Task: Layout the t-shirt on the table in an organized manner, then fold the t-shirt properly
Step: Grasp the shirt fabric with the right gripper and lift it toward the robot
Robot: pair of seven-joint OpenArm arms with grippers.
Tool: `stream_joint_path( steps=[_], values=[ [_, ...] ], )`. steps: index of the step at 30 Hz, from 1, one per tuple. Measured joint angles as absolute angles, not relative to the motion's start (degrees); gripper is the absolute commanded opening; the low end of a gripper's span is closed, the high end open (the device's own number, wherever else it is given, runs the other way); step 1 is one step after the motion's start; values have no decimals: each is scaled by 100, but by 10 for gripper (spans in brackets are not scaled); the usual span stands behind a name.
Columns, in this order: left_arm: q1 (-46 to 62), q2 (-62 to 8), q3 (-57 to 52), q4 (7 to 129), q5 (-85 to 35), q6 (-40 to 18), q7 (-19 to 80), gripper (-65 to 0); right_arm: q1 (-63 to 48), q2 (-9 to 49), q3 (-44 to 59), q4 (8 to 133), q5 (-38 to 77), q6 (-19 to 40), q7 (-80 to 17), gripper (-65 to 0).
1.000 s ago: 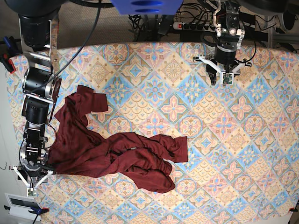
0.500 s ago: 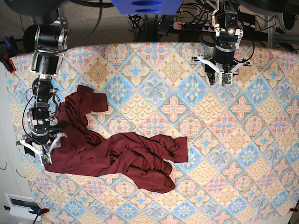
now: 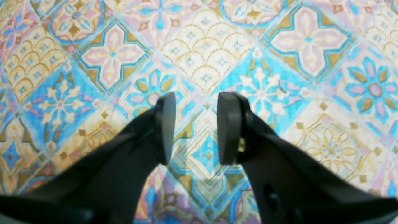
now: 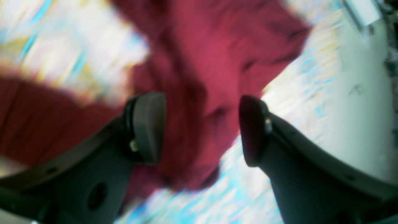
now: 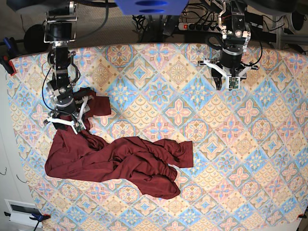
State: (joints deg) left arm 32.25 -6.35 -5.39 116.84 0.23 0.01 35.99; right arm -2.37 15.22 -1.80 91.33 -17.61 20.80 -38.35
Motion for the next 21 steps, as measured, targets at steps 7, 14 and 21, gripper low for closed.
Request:
stream_joint_path(
  steps=[7,14,21],
  values=[
    [3225,-633,-534,11684,23,3,3603,-425,-816,1527,-609,9614,-1761,2071,-3817,-290],
    [3223,-631,-537,11684,21,1,3601,-425,-1094,1522,-1393,10075,-1750,2084,-3811,-290],
    [3175,-635,-532,11684,19,-1,3601,-425,-1061,1527,-1688,10009,-1741,2080,-3820,-290]
  ],
)
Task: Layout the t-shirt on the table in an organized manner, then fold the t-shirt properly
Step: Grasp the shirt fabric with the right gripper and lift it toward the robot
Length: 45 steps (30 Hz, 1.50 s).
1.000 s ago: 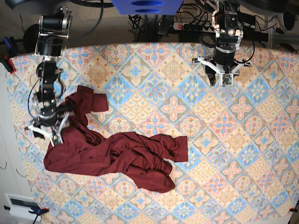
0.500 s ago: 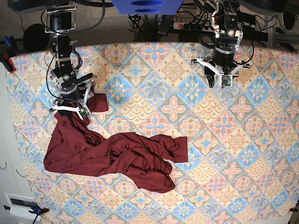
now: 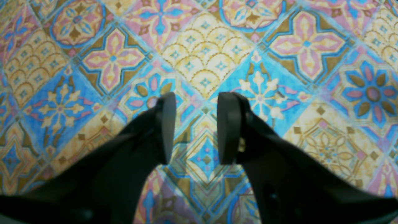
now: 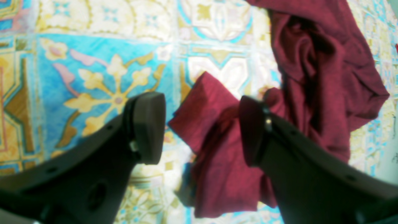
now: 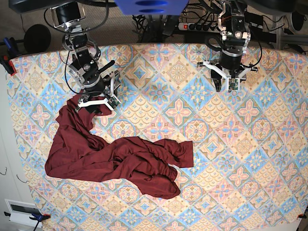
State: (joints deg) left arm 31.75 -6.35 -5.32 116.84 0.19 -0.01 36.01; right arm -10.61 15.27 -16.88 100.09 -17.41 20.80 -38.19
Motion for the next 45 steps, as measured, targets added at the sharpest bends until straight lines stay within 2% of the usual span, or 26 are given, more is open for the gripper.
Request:
stream_joint_path(
  steps=[4,11,14,17,22,27,32,40,43,45],
  values=[
    [3177,-637,-539,11684,21,3,3603,-425,-1046,1529,-1678,9579,-1671,1986,-3647,-298],
    [3175,-639,-539,11684,21,3,3601,-425,-956,1350,-1653,9220,-1691,2106,-3448,-442],
    [3159,-635,-539,11684,19,3,3601,-425,-707,1328,-1634,9043,-1625,2464,-3424,-487],
    [3159,-633,-534,11684,19,-1,3603,-425,-582,1238,-1645,8947,-1671,2458,-3507,-511],
    [3162,-716,-548,11684,5,5,3603,-425,-596,1236,-1588,8954,-1629,2453,-3463,-511],
    [3162,-777,-548,11684,3,8,3601,-425,-655,998,-932,8962,-1559,2589,-3474,-511],
    [3162,-827,-550,11684,3,3,3601,-425,-652,1076,-657,8956,-1627,2534,-3586,-507],
    [3162,-825,-537,11684,1,-3,3601,-425,-655,1063,-635,8976,-1629,2427,-3859,-370],
    [3159,-827,-534,11684,3,3,3601,-425,-652,1059,-637,8980,-1627,2418,-3885,-400],
    [3159,-827,-534,11684,1,1,3601,-425,-655,1052,-666,8976,-1612,2440,-3905,-460]
  ],
)
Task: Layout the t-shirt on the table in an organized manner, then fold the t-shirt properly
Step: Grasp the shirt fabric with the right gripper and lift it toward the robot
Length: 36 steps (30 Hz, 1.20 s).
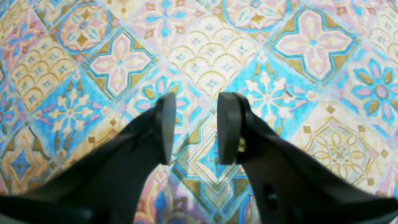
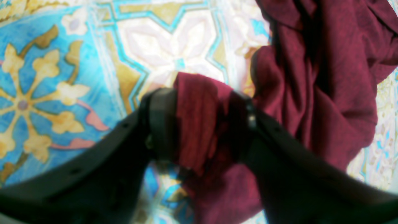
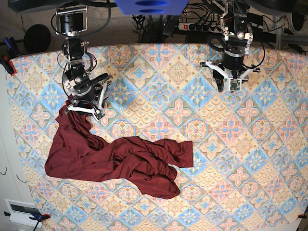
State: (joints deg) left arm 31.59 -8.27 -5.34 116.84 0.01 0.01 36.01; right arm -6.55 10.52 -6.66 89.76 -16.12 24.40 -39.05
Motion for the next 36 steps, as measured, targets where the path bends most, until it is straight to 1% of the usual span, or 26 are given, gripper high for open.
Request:
stream_joint_path(
  steps=[3,5,6,7,10,13,16,18,20,25,27,31,33,36],
  values=[
    [3159,-827,-534,11684,1,1,3601,-425,-650,1046,-666,8967,-1216,2438,-4110,-565],
    [3159,-827,-534,11684,3,1,3601,-425,-633,1055,-655,8962,-742,2429,-4331,-621],
    [3159,-827,-534,11684,1,1,3601,-425,-624,1072,-646,8962,-462,2408,-4456,-641],
    [3159,-827,-534,11684,1,-1,3601,-425,-617,1092,-631,8976,-196,2377,-4574,-648],
    [3159,-827,-534,11684,3,1,3601,-425,-624,1162,-611,9074,694,2375,-4893,-643],
    [3159,-825,-534,11684,1,-1,3601,-425,-781,1135,-642,9430,1422,2539,-5280,-643],
    [3159,-827,-541,11684,1,-1,3601,-425,-1026,1059,-738,9968,1472,2574,-5310,-643],
    [3162,-832,-545,11684,3,-1,3603,-425,-1179,1118,-1015,10357,1428,2528,-5317,-643],
    [3162,-838,-550,11684,1,3,3601,-425,-1278,1177,-1588,10632,1376,2515,-5343,-643],
    [3162,-827,-550,11684,1,3,3601,-425,-1319,1098,-3124,10910,1455,2567,-5269,-643],
    [3162,-843,-563,11684,3,3,3601,-425,-1304,1096,-3610,10919,1306,2453,-5258,-643],
    [3170,-856,-668,11684,-5,-32,3605,-425,-1253,1162,-3684,10993,982,2259,-5321,-643],
    [3192,-954,-799,11684,3,1,3605,-425,-1160,1179,-3712,10995,921,2265,-5345,-643],
    [3188,-1037,-827,11684,3,21,3610,-425,-847,1223,-4318,11010,947,2274,-5341,-643]
  ],
)
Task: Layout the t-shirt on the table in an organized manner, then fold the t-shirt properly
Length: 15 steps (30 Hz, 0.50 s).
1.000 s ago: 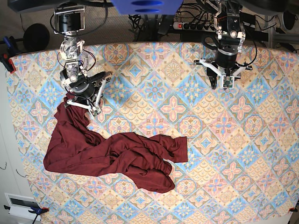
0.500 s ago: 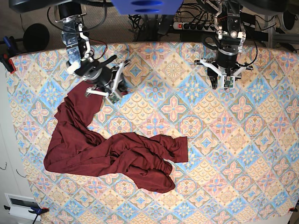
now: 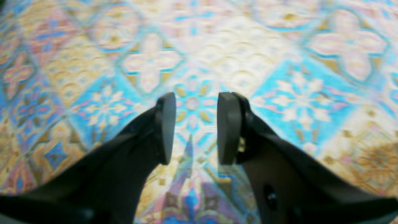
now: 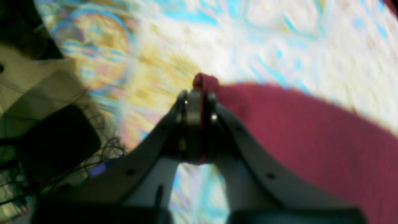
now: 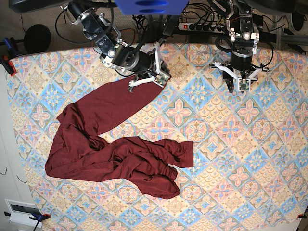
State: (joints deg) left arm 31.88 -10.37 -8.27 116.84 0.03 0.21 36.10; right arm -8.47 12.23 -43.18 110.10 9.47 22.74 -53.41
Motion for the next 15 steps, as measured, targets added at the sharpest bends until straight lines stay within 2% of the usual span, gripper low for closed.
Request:
stream_joint_path(
  steps=[7,15],
  values=[
    [3146,-1055,-814,11684,1,1,3603,-425,515,1933,-6045,11045,937,2329,-5457,-643],
    [3144,-1052,-976,11684,-8,-23,3603,-425,1262,1225,-7002,11048,1103,2383,-5321,-643]
  ],
)
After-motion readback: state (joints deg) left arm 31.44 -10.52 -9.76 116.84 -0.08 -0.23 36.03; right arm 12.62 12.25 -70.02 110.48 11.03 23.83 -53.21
